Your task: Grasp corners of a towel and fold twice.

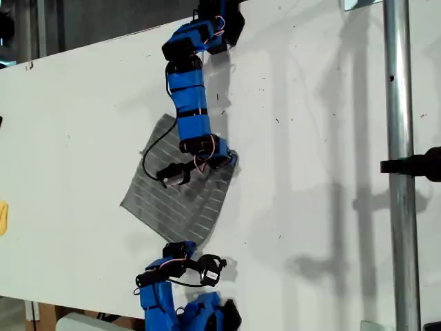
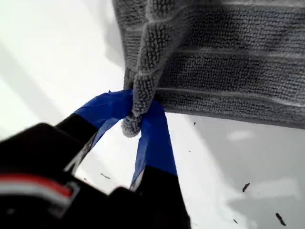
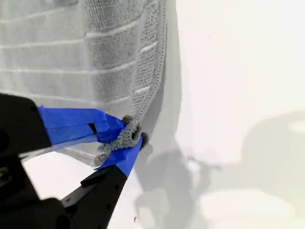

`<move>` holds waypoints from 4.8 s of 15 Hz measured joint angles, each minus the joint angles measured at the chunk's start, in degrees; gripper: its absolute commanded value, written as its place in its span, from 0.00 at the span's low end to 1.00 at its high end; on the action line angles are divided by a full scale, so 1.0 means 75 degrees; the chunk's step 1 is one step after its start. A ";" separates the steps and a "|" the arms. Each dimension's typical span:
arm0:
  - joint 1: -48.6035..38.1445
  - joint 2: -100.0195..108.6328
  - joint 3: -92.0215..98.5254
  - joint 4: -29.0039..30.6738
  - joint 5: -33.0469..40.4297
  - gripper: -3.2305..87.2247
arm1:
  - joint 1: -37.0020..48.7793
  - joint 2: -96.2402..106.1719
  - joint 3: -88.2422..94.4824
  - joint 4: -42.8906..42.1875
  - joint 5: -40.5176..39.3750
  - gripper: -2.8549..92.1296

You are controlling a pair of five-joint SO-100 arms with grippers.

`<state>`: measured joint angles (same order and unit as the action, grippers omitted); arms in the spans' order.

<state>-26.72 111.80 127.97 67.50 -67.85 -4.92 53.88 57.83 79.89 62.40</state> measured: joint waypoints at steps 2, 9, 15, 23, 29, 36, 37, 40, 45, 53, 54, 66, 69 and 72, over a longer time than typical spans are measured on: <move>0.1160 -0.0047 -0.1441 0.0973 -0.0727 0.00 | -0.0305 0.1219 0.0633 0.0176 0.0059 0.03; 0.2309 -0.1160 -0.4957 0.2813 -0.1324 0.00 | -0.0527 0.3293 0.1840 0.0187 0.0258 0.03; -0.0352 -0.3270 -0.6105 0.1793 0.1840 0.00 | 0.1922 0.5473 0.4746 0.0199 -0.0445 0.03; -0.2578 -0.5648 -0.9797 0.2109 0.3598 0.00 | 0.5133 0.6176 0.4605 0.0035 -0.3363 0.03; -0.2543 -0.5883 -0.9422 0.1969 0.3352 0.00 | 0.3715 0.5906 0.5098 -0.0527 -0.2473 0.03; -0.1770 -0.6211 -0.7547 0.0879 0.2484 0.00 | 0.2777 0.5672 0.7711 -0.2402 -0.1055 0.03; -0.1770 -0.6293 -0.7301 0.0691 0.2496 0.00 | 0.2777 0.5555 0.7898 -0.2684 -0.0996 0.03; -0.1770 -0.6305 -0.6727 0.0457 0.2273 0.00 | 0.2801 0.5367 0.7945 -0.3023 -0.0902 0.17; -0.1816 -0.6141 -0.6633 0.0902 0.2473 0.15 | 0.3609 0.5520 0.8461 -0.2930 -0.0902 0.31; -0.1219 -0.2637 -0.6164 0.3070 0.2355 0.15 | 0.5203 0.9492 1.0816 -0.2238 -0.0879 0.34; -0.0984 -0.1793 -0.5613 0.3094 0.2145 0.15 | 0.5273 1.0254 1.1051 -0.1805 -0.0762 0.34; -0.1254 0.1312 -0.1453 0.0691 0.2414 0.34 | 0.3938 1.3547 1.1543 -0.0492 0.0574 0.34; -0.1254 0.0762 -0.2215 0.0738 0.2437 0.31 | 0.3188 1.2410 1.1191 -0.1348 0.0914 0.33; -0.1254 0.0762 -0.2238 0.0762 0.2426 0.31 | 0.2309 1.0289 1.0242 -0.2660 0.1113 0.34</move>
<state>-36.12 117.51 111.18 73.21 -49.66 12.39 131.04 134.65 59.94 70.75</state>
